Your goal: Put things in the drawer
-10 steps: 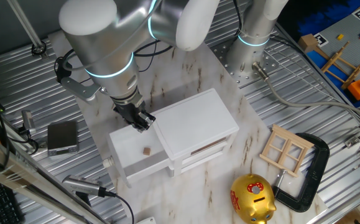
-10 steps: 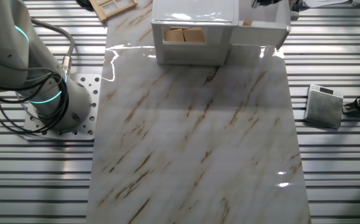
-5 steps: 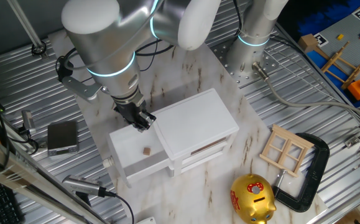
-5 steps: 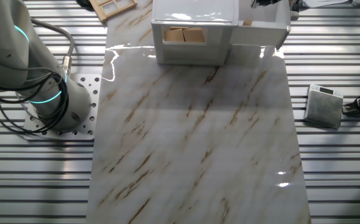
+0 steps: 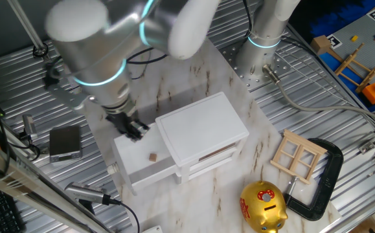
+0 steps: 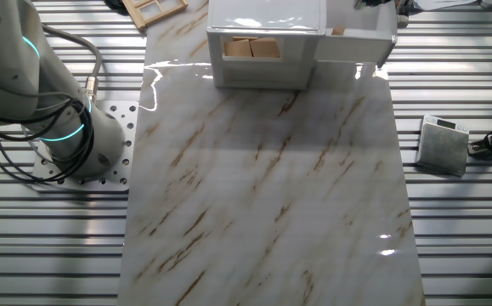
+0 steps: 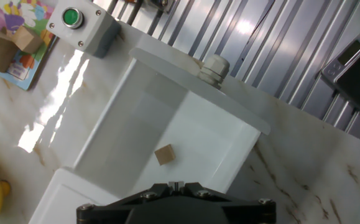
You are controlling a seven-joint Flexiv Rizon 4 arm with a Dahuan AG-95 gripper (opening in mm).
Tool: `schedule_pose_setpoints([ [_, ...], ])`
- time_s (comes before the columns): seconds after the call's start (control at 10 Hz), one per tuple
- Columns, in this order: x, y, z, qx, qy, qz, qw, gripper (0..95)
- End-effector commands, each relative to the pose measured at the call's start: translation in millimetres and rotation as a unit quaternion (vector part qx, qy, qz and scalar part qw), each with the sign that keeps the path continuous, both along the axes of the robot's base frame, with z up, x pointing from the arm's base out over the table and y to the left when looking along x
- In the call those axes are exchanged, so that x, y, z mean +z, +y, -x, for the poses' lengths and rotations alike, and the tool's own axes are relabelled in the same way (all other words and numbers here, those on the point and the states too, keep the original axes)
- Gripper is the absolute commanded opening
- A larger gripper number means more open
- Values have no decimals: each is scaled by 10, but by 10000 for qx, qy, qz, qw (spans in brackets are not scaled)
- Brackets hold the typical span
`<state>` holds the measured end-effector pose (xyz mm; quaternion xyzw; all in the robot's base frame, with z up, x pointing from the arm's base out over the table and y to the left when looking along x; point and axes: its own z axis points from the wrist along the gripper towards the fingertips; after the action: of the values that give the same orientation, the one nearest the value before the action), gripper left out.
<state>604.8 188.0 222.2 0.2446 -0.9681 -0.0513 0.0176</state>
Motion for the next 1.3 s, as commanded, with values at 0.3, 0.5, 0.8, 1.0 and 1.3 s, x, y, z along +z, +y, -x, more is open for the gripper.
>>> schedule_pose_setpoints([
  [0.3, -77, -162, -568, 180, 8, -29, 9998, 0],
  [0.5, -109, -180, -765, 226, 3, -33, 9997, 0],
  [0.8, -206, -217, -927, 251, -14, -46, 9997, 0],
  [1.0, -261, -239, -946, 271, -4, -75, 9996, 0],
  [1.3, -316, -232, -931, 255, 6, -77, 9996, 0],
])
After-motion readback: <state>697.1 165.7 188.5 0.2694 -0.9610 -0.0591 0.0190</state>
